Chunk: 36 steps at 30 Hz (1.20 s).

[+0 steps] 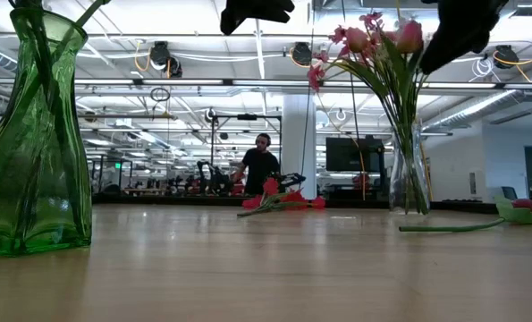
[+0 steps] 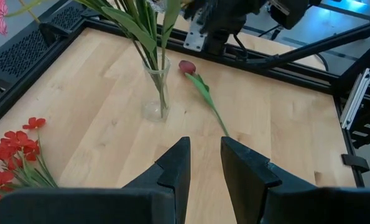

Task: Sort flowers into vase by color
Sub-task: Put the pink flower into the transparent vase, then put the red flowers into the green vase

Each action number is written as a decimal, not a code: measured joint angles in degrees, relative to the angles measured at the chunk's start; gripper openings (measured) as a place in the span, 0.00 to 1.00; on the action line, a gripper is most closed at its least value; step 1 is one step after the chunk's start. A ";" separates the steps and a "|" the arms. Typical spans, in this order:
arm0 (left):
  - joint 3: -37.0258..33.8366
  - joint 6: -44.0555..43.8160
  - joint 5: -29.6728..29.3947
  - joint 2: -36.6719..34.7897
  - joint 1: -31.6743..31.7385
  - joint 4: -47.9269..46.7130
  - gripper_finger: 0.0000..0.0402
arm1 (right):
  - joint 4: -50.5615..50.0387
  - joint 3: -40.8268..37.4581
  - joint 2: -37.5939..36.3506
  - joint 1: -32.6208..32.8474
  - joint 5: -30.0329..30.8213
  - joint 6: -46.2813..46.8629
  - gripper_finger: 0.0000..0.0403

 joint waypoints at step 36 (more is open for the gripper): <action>-0.02 -1.51 -4.69 6.42 0.04 -1.57 0.24 | -13.50 0.02 -3.04 0.75 -27.54 9.00 0.34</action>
